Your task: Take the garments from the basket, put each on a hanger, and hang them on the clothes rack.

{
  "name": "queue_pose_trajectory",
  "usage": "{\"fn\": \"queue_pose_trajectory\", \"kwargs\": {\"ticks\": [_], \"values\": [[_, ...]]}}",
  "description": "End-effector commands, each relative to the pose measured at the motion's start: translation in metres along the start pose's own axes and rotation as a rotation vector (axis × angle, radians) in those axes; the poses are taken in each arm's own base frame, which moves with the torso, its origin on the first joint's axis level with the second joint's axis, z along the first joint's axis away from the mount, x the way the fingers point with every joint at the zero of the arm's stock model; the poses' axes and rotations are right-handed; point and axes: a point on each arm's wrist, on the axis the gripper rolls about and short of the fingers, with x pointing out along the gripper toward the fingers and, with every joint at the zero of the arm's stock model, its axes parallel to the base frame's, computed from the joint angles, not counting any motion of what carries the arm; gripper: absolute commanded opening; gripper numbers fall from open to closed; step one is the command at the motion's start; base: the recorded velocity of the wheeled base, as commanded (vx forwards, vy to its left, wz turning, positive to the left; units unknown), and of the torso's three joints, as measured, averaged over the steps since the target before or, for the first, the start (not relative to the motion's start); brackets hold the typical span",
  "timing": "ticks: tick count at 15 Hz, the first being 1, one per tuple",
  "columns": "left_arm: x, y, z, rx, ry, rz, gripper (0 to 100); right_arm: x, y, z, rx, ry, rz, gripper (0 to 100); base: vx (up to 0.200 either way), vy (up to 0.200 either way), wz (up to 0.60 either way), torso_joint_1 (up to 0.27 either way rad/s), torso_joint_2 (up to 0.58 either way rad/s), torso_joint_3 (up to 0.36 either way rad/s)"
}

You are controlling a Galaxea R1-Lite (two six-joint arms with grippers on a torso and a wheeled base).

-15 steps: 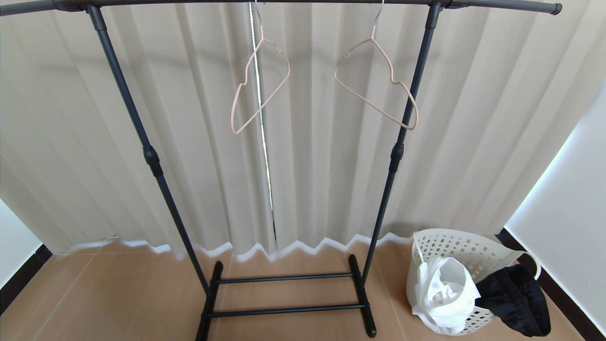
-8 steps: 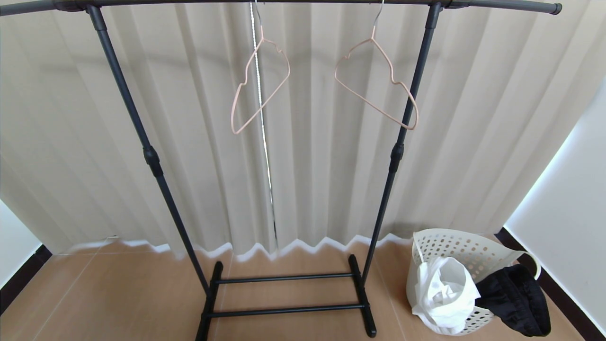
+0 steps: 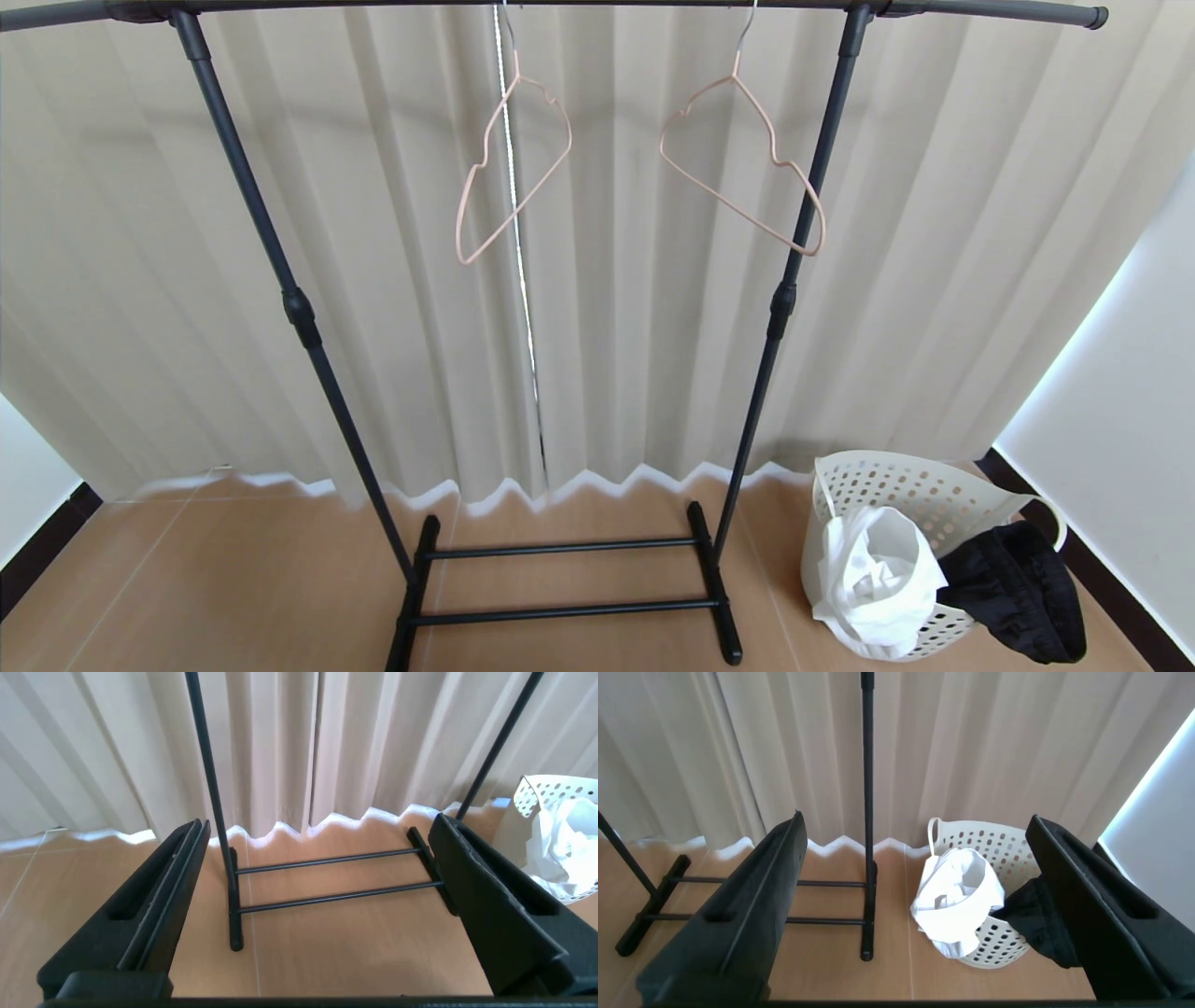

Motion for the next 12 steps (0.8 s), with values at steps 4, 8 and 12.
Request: {"fn": "queue_pose_trajectory", "kwargs": {"ticks": [4,8,12], "values": [[0.0,0.0,0.0,-0.001,0.0,0.0,100,0.0002,-0.0001,-0.0002,0.0,0.001,0.0,100,0.0,0.0,0.0,0.0,0.0,0.0],[0.0001,-0.0001,-0.0004,0.029,0.001,-0.003,100,0.0002,0.0,-0.0002,-0.002,0.001,0.001,100,0.0,0.0,0.0,0.0,0.0,0.0],[0.0,-0.0001,0.0,0.009,0.0,-0.006,100,0.0002,0.0,-0.0002,-0.003,0.001,0.001,100,0.0,0.0,0.0,0.0,0.0,0.0]]}}
